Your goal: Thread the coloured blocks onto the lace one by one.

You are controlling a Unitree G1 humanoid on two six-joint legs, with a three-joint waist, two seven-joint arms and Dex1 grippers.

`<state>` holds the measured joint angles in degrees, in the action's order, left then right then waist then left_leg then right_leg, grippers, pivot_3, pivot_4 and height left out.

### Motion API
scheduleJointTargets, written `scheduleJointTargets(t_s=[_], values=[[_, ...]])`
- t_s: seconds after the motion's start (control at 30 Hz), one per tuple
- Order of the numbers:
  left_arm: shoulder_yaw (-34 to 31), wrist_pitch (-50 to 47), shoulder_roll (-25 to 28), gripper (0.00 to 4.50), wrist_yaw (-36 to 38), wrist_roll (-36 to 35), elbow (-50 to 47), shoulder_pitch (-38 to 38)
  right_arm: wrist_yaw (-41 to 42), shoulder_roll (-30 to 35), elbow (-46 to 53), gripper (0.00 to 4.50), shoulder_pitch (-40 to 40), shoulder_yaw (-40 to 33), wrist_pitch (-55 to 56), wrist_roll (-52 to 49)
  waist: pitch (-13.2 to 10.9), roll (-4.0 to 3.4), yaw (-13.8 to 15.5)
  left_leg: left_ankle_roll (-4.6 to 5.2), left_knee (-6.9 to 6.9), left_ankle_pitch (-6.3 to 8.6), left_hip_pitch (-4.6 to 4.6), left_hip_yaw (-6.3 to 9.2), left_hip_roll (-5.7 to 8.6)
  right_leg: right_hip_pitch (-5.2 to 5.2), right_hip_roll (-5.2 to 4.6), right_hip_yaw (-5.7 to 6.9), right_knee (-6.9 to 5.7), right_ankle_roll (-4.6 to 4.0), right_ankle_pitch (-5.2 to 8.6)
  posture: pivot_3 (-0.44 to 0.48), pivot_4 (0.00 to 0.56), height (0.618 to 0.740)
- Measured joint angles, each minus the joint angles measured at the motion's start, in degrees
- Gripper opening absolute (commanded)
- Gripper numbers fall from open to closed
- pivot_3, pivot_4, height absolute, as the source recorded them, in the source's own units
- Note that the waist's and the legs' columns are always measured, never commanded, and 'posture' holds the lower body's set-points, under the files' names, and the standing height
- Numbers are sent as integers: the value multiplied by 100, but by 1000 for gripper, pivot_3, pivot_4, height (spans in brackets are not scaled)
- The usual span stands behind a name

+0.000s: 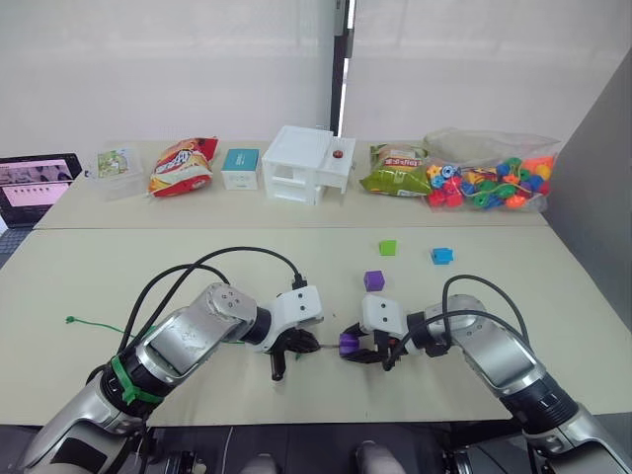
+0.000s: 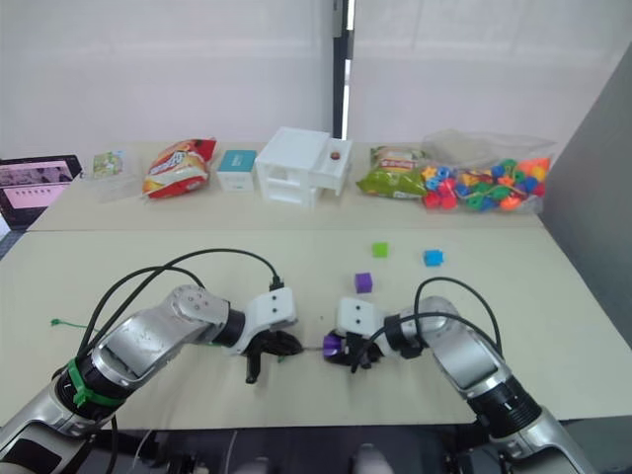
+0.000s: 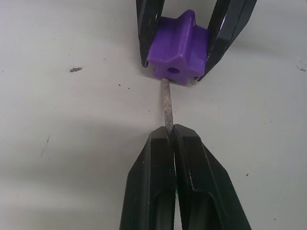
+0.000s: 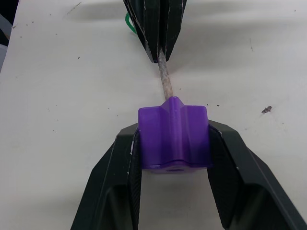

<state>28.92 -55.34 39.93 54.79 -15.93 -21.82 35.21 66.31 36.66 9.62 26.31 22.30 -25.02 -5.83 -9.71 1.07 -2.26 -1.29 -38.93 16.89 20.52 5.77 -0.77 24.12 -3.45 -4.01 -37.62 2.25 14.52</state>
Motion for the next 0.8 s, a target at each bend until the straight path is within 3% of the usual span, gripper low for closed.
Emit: scheduleJointTargets(t_s=[0.8], values=[[-78, 212, 50, 0, 78, 10, -16, -108, 5, 93, 1, 1369, -189, -75, 117, -11, 1, 0, 4, 0, 0, 0, -9, 0, 0, -10, 0, 0, 0, 0, 0, 0, 150, 740]])
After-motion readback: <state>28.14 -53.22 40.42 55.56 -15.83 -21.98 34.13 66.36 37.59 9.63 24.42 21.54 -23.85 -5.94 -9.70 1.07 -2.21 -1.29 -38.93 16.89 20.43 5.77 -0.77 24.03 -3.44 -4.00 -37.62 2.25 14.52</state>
